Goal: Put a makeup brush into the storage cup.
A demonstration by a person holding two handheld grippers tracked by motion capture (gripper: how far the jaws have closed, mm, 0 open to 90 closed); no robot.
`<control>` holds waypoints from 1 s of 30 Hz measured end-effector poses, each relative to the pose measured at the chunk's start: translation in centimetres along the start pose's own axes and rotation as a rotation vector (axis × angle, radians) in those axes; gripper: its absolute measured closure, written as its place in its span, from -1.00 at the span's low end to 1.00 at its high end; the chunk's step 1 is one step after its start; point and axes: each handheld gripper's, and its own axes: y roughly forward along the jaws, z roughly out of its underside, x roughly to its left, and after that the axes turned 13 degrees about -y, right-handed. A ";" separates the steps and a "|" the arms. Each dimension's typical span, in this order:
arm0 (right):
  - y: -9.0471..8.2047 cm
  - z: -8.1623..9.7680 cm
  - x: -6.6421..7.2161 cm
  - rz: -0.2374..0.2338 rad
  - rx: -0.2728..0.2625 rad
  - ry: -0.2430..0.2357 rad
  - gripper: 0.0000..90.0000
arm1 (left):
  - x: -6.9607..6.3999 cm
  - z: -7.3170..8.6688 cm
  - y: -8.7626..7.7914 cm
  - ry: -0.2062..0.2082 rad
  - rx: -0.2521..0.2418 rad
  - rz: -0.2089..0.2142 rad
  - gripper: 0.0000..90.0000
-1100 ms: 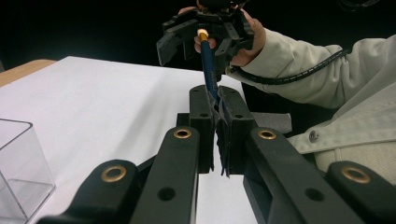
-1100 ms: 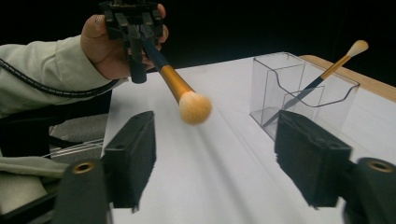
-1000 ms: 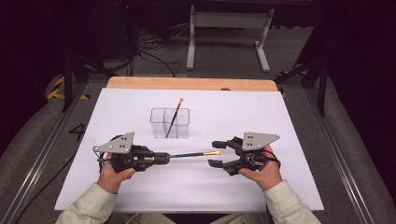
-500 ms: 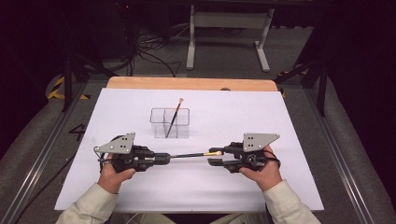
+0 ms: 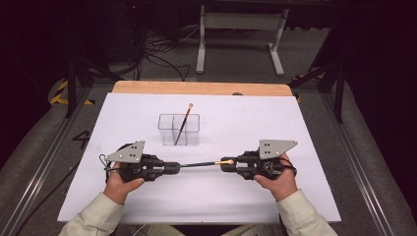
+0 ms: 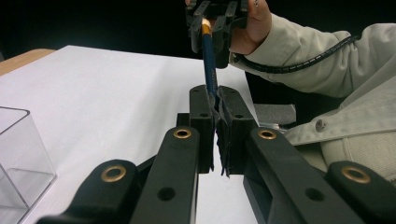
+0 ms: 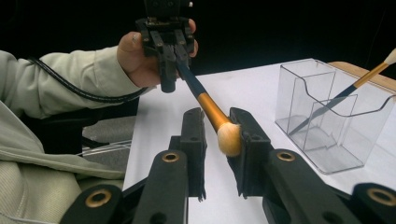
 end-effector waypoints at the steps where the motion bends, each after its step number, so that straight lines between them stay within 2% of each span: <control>1: 0.0 0.0 0.0 -0.001 -0.004 0.002 0.69 | 0.0 0.0 0.0 0.000 0.000 0.000 0.89; 13: -0.3 -0.1 -0.1 0.006 -0.013 0.008 0.73 | 0.5 0.6 0.6 0.003 0.059 0.004 0.89; 30: -0.5 -0.4 0.1 -0.019 -0.011 0.013 0.85 | 0.8 1.0 0.8 0.001 0.075 -0.005 0.88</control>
